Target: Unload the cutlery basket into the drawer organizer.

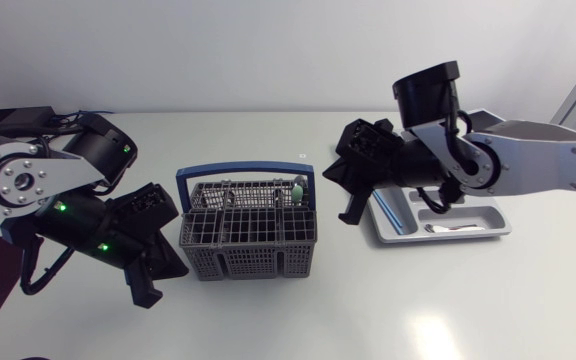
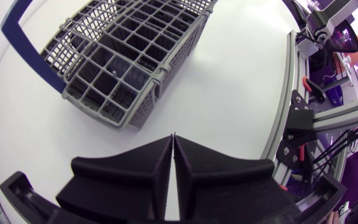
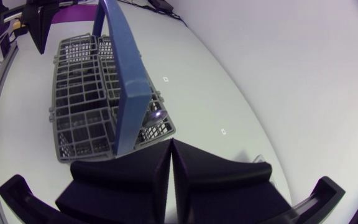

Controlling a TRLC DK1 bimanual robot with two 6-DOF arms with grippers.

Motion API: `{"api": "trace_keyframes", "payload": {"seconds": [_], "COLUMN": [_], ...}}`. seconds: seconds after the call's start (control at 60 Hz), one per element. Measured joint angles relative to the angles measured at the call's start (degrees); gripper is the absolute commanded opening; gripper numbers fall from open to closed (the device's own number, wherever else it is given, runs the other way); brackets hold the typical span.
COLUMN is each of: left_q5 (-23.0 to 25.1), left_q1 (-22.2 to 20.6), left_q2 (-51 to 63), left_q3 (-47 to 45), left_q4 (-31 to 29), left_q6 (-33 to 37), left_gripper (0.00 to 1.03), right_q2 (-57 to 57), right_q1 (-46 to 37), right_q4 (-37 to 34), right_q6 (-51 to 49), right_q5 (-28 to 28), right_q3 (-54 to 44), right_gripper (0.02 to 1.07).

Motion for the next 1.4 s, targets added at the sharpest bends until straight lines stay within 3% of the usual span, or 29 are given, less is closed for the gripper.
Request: {"api": "trace_keyframes", "payload": {"seconds": [0.317,0.533,0.767,1.117,1.4], "left_q5": [0.0,-1.2,-1.5,-1.7,-1.7], "left_q1": [0.6,4.5,7.6,7.1,10.3], "left_q2": [3.4,8.5,15.6,18.5,11.4], "left_q3": [-0.3,0.2,4.2,8.6,7.2], "left_q4": [5.0,9.7,11.1,12.4,12.3], "left_q6": [0.0,0.7,2.5,3.0,3.2], "left_gripper": [0.03,0.03,0.03,0.03,0.03], "right_q2": [3.0,0.0,-4.6,-6.9,-8.5], "right_q1": [2.1,3.3,7.1,13.7,-0.7], "right_q4": [-0.4,-3.9,-7.0,-7.9,-6.3], "right_q6": [2.3,2.3,2.3,3.9,2.3], "right_q5": [-4.5,-7.3,-7.8,-6.1,-8.0], "right_q3": [1.8,1.4,-0.3,-2.8,-3.1], "right_gripper": [0.07,0.07,0.07,0.07,0.07]}}
